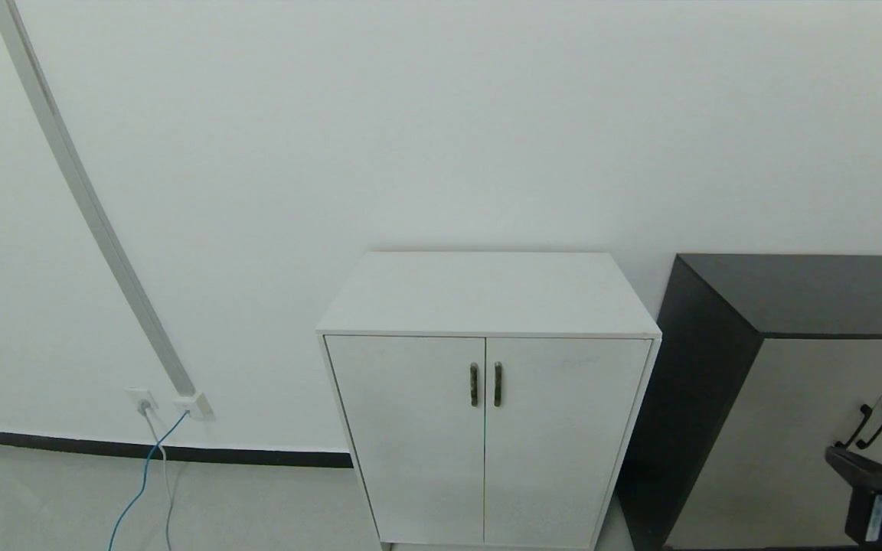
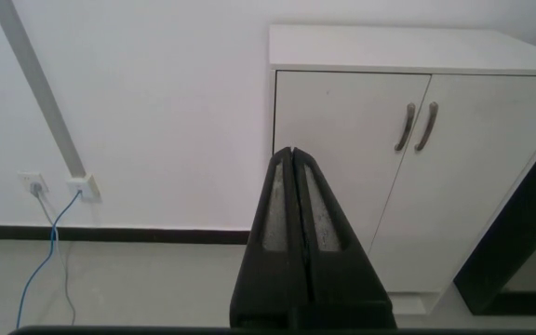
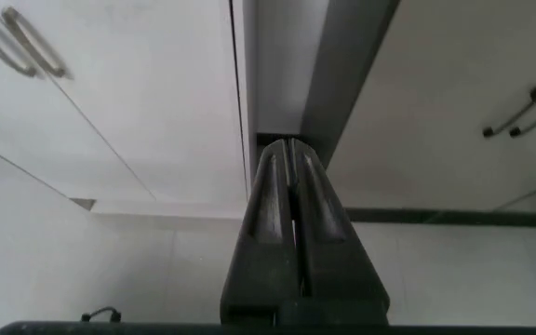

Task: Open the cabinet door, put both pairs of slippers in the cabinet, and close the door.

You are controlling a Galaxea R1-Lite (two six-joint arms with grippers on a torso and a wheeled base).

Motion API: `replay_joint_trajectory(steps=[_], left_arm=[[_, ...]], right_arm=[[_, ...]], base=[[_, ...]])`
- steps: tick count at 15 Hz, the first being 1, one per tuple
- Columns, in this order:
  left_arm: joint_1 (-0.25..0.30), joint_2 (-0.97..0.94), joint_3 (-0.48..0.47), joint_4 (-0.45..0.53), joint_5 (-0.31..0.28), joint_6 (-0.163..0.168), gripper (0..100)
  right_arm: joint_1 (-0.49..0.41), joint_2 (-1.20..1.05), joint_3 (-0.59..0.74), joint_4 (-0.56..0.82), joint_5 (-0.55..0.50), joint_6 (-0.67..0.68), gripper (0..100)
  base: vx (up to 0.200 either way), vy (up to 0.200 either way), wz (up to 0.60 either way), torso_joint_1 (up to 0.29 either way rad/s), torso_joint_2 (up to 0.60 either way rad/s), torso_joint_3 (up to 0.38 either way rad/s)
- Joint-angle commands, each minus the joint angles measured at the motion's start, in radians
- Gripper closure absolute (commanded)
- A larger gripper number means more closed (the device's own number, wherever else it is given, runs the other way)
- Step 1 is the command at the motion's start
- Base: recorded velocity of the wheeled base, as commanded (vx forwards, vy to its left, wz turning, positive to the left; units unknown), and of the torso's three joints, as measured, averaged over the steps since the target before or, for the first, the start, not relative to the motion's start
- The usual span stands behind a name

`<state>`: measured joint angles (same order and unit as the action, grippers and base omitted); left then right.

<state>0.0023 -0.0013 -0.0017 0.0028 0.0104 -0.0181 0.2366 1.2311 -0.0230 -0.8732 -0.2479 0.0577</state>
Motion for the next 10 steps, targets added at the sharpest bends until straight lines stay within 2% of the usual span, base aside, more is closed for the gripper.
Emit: replay_joint_trajectory(steps=[1, 3, 6, 10], left_arm=[[0.001, 0.001, 0.0, 0.0, 0.0, 0.0, 100], [0.001, 0.001, 0.0, -0.001, 0.0, 0.0, 100], [0.001, 0.001, 0.0, 0.0, 0.0, 0.001, 100], [0.001, 0.001, 0.0, 0.0, 0.0, 0.0, 100]], right_arm=[[-0.019, -0.297, 0.021, 0.217, 0.009, -0.002, 100], [-0.017, -0.472, 0.006, 0.401, 0.041, -0.004, 100], [-0.017, -0.676, -0.014, 0.626, 0.156, -0.004, 100], [-0.014, -0.84, -0.003, 0.773, 0.248, -0.021, 100]], base=[[0.0, 0.0, 0.0, 0.0, 0.0, 0.0], [0.0, 0.0, 0.0, 0.0, 0.0, 0.0], [0.0, 0.0, 0.0, 0.0, 0.0, 0.0], [0.0, 0.0, 0.0, 0.0, 0.0, 0.0]])
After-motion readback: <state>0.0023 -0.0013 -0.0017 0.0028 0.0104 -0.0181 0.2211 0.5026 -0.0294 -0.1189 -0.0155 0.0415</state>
